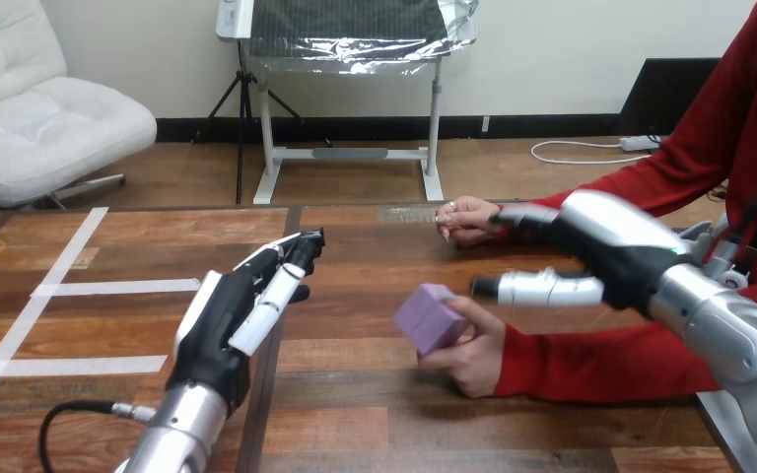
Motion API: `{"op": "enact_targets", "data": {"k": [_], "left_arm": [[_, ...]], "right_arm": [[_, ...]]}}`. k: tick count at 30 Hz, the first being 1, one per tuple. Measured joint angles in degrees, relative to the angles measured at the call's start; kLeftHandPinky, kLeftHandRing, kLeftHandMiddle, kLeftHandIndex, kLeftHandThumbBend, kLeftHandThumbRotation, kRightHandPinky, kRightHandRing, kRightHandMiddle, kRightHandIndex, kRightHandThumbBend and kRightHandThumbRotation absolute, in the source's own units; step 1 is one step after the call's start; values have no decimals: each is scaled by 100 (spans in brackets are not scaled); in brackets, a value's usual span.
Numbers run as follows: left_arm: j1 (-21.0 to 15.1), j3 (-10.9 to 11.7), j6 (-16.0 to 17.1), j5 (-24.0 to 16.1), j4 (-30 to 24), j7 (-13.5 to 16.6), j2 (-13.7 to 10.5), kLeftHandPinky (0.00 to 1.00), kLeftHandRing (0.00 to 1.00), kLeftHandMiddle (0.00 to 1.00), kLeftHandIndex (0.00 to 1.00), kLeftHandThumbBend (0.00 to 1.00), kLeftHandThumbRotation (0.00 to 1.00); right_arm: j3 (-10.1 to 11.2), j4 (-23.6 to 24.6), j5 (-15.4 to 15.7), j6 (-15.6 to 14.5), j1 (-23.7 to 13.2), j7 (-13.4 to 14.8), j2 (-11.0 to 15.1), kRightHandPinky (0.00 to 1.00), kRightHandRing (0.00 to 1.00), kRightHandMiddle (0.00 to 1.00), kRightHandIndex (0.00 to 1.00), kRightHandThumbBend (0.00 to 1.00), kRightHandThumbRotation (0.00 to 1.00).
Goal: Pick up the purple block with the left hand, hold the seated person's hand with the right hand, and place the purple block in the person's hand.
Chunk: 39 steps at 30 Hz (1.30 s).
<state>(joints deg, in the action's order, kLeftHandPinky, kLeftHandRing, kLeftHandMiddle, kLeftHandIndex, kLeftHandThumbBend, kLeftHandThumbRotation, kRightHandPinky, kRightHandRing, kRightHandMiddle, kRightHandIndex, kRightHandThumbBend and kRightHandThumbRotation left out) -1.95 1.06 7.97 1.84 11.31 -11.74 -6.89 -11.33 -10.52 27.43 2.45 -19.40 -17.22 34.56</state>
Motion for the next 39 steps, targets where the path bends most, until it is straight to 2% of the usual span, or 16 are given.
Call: {"op": "enact_targets", "data": {"k": [5,9,12,13,14,16,21,25,29,34,39], "left_arm": [[157,4,102,16,-224,-4,0,74,79,80,73,37,73],[259,8,192,30,-407,-3,0,71,77,78,72,35,71],[318,16,255,40,-528,2,1,69,76,77,71,34,70],[373,52,454,92,-803,10,6,66,74,76,69,33,69],[373,55,454,92,-803,10,5,65,73,74,68,33,70],[374,55,493,89,-803,38,16,59,70,72,66,33,72],[438,76,755,66,-839,205,81,55,69,71,65,31,75],[450,96,872,-4,-905,294,78,54,69,71,65,29,76],[451,99,998,-54,-985,318,46,53,69,71,64,26,77],[452,92,1132,-152,-1115,319,5,52,68,70,63,23,76],[451,92,1250,-173,-1209,343,4,51,67,69,62,21,75]], "right_arm": [[284,196,-332,49,220,335,-171,69,84,88,91,97,100],[545,373,-841,236,440,530,-372,71,85,88,90,88,100],[719,473,-1272,455,603,611,-563,74,86,88,89,84,100],[887,668,-1805,807,901,694,-997,77,86,88,88,80,100],[893,668,-1805,807,901,694,-996,76,85,86,87,82,100],[925,674,-2018,878,950,677,-1036,73,81,83,84,85,100],[1067,895,-2694,1389,1349,674,-1315,69,77,80,82,81,100],[1053,1123,-2872,1727,1696,661,-1586,67,75,79,80,73,98],[976,1302,-2909,1930,2036,613,-1751,66,74,78,79,69,94],[889,1458,-3028,2012,2399,516,-1937,66,73,77,78,67,88],[815,1481,-3137,2137,2684,439,-2106,65,73,76,77,65,86]]}}
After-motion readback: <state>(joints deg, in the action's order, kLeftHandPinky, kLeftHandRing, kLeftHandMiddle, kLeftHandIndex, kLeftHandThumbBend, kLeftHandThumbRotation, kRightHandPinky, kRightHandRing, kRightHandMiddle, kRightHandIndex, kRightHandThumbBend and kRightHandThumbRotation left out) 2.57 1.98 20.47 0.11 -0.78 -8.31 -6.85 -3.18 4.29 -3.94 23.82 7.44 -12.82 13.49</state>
